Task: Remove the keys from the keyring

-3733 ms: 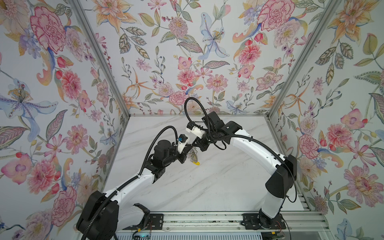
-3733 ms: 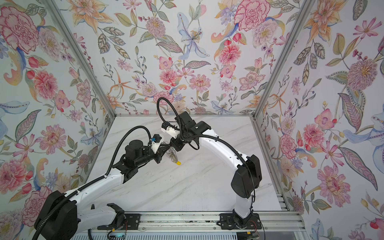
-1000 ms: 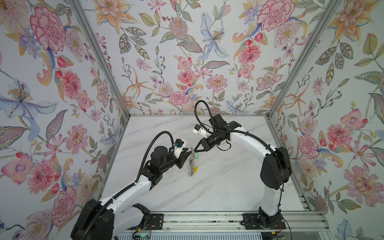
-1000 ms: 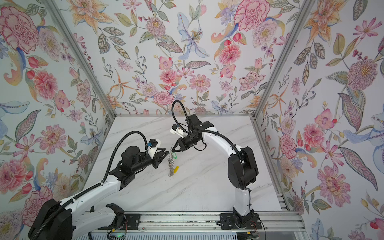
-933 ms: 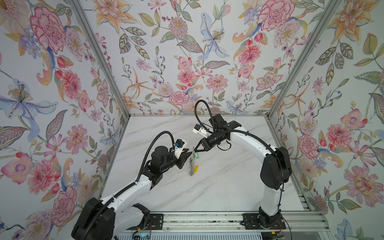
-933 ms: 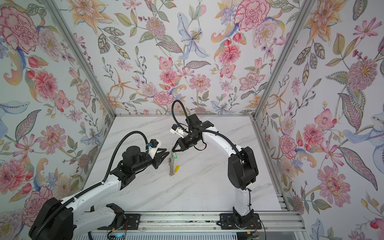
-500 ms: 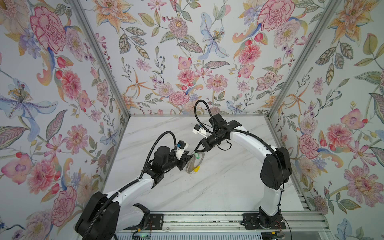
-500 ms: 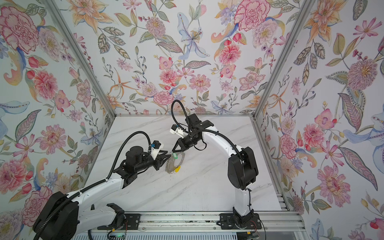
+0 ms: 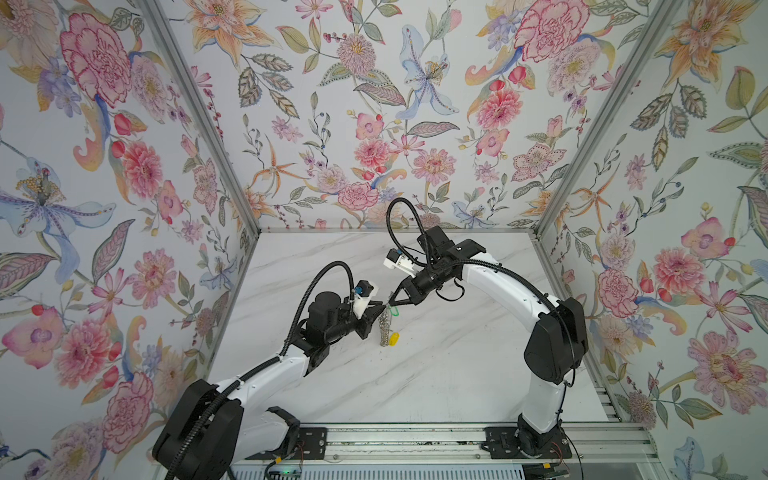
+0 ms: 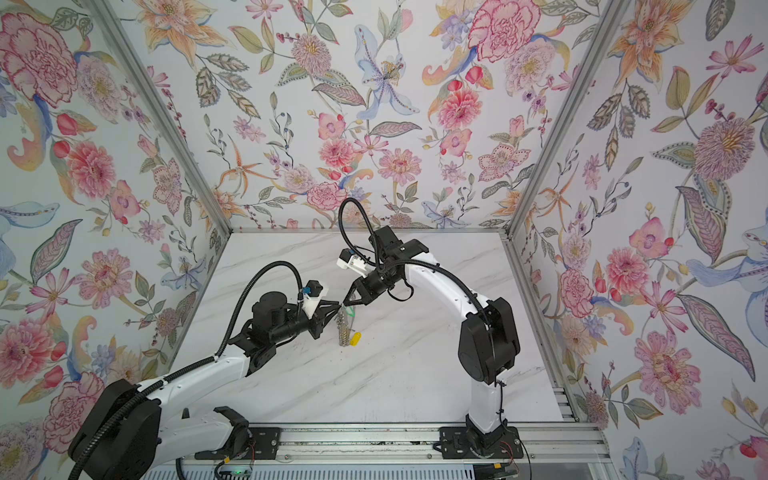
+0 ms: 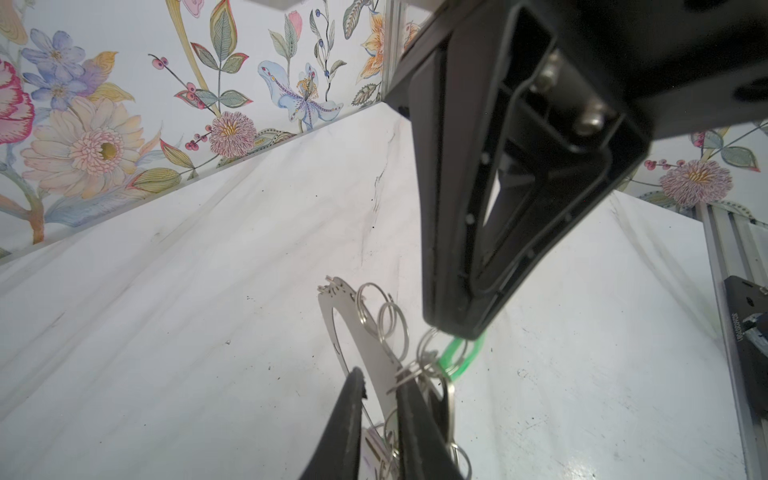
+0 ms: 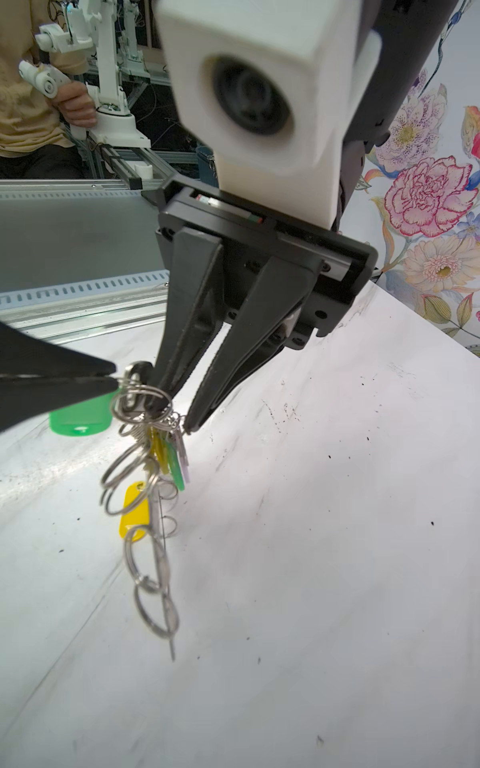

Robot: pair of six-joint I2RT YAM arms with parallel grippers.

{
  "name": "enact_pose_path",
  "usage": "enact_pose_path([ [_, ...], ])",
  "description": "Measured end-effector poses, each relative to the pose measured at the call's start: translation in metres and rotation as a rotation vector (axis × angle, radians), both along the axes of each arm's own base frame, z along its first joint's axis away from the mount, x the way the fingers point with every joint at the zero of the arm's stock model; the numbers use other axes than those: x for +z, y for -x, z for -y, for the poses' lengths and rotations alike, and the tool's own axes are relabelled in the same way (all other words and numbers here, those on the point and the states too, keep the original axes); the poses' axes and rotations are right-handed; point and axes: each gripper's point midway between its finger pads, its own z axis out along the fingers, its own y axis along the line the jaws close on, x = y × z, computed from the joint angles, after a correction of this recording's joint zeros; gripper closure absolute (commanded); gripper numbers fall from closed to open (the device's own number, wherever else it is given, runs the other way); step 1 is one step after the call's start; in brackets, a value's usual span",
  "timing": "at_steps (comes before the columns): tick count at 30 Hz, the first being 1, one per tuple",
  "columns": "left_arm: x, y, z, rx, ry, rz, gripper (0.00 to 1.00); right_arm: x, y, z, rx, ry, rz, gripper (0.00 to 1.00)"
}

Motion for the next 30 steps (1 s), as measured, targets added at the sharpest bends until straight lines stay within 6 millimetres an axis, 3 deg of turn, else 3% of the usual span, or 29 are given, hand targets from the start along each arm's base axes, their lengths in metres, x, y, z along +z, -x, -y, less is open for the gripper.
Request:
enact_pose_path([
  [4,0.0,0.003,0.002,-0.016,0.014,0.003,1.0,0.003,-0.003,-0.001,-0.003,0.0,0.022,1.0],
  [21,0.015,0.007,-0.002,0.022,0.011,0.068,1.0,0.019,0.007,-0.018,0.033,0.04,0.127,1.0],
  [30,0.014,0.008,-0.013,0.08,-0.002,0.086,1.0,0.011,-0.013,-0.003,-0.042,0.082,0.13,1.0],
])
